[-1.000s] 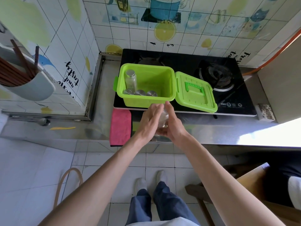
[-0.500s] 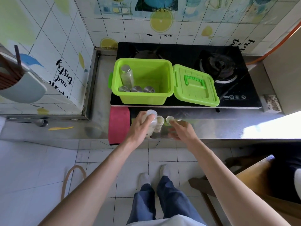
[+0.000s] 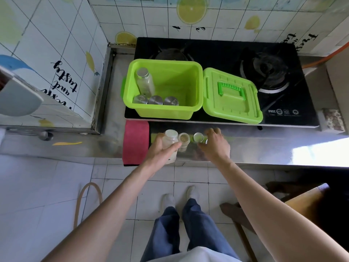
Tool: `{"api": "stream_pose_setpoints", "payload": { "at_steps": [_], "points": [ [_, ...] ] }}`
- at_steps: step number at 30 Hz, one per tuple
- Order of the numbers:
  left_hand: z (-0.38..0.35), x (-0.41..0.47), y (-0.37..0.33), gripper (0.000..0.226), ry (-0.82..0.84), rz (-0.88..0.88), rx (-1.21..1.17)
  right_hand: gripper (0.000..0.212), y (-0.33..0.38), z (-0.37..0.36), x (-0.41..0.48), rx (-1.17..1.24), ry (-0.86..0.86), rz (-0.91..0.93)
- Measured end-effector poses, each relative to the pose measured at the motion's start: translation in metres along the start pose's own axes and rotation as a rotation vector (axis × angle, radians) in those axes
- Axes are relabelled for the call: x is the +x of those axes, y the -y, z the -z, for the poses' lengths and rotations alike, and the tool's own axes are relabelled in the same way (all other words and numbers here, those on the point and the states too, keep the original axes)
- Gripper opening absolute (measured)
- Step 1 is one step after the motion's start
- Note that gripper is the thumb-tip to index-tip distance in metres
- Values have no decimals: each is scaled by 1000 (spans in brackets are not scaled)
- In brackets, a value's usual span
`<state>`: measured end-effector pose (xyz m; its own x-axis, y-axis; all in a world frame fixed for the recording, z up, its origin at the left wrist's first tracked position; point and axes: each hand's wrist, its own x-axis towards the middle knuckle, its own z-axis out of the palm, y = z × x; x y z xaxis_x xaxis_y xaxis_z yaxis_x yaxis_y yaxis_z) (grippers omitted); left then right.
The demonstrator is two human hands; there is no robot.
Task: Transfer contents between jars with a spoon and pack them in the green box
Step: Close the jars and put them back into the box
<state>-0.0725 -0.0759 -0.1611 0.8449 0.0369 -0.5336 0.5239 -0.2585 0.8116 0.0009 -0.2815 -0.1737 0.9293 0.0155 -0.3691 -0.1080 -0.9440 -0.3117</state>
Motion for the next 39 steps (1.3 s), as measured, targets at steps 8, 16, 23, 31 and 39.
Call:
{"api": "stream_pose_setpoints", "payload": {
  "at_steps": [8,16,23,31,39],
  "points": [
    [3,-2,-5,62,-32,9,3,44,7,-14,25,-172,54,72],
    [9,-11,-14,55,-114,43,30,35,7,-18,30,-168,57,128],
    [10,-11,-23,37,-117,12,36,35,7,-2,9,3,25,104],
    [19,-24,-43,34,-69,-88,35,39,14,47,-29,235,-139,221],
    [28,-38,-61,52,2,-170,-40,45,54,83,-51,418,-17,408]
  ]
}}
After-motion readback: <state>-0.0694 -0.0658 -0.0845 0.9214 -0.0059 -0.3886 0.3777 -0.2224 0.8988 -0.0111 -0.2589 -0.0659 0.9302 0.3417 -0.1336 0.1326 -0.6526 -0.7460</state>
